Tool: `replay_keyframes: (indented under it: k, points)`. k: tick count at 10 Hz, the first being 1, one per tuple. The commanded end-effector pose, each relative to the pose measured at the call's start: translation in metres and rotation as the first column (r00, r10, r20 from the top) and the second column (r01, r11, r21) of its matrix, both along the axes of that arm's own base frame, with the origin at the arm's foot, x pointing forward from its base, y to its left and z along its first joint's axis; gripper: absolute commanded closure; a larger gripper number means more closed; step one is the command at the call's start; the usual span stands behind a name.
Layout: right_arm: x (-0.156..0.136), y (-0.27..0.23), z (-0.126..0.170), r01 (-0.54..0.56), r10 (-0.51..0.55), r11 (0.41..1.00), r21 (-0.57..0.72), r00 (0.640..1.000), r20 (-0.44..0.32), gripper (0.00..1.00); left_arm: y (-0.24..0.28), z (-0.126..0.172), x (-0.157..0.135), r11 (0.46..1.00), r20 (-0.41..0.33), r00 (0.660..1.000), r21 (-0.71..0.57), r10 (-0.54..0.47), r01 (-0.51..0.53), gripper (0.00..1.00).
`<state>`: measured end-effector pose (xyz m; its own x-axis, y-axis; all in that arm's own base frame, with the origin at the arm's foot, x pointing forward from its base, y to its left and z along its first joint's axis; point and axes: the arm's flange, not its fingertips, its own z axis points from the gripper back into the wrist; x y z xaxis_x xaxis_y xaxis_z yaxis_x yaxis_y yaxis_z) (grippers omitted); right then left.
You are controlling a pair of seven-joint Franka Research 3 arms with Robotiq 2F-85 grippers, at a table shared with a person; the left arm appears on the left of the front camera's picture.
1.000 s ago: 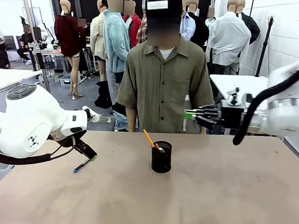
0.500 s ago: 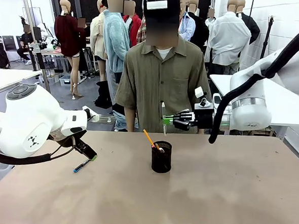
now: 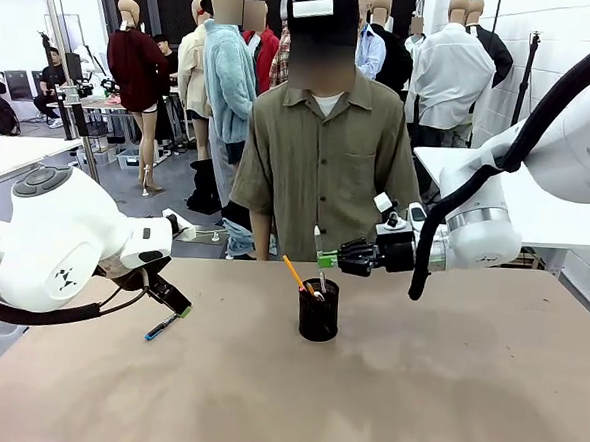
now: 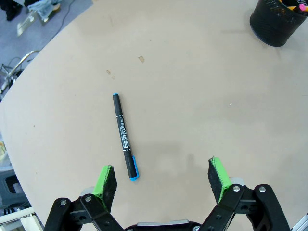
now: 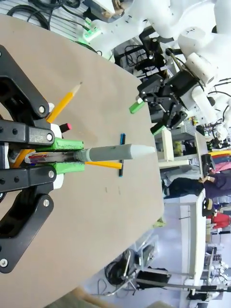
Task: Place the pens into the pen holder.
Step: Pick up a writing instrument from the table and place it into the Pen holder.
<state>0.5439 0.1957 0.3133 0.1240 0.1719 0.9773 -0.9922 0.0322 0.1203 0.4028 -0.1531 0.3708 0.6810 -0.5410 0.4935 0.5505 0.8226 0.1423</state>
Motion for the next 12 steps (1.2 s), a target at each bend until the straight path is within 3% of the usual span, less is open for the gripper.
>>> replay_keyframes:
  k: [1,2,3,5,6,9,12]
  points:
    - [0.008,0.003,-0.005,-0.025,0.024,0.999,-0.037,0.999,-0.045,1.0,0.002,0.001,0.0,1.0,0.001,1.0,-0.004,0.004,-0.004,0.0]
    - [0.005,0.003,-0.009,-0.034,0.031,0.998,-0.056,0.998,-0.056,1.0,0.002,0.001,0.0,1.0,0.001,1.0,-0.004,0.004,-0.004,0.0]
    - [0.003,0.002,-0.012,-0.035,0.031,0.996,-0.08,0.998,-0.056,0.86,0.002,0.001,0.0,1.0,0.001,1.0,-0.004,0.004,-0.004,0.0]
    - [0.003,-0.002,-0.011,-0.016,0.011,0.996,-0.086,0.999,-0.05,0.47,0.002,0.001,0.0,1.0,0.001,1.0,-0.004,0.004,-0.004,0.0]
    - [0.003,-0.006,-0.007,-0.006,0.003,0.997,-0.083,0.999,-0.035,0.36,0.002,0.001,0.0,1.0,0.001,1.0,-0.004,0.004,-0.004,0.0]
    - [-0.004,-0.033,0.015,0.049,-0.05,0.994,-0.098,0.999,-0.007,0.36,0.002,0.001,0.0,1.0,0.001,1.0,-0.004,0.004,-0.004,0.0]
    - [-0.025,-0.097,0.059,0.259,-0.259,0.936,-0.239,0.965,0.031,0.36,0.002,0.001,0.0,1.0,0.001,1.0,-0.004,0.004,-0.004,0.0]
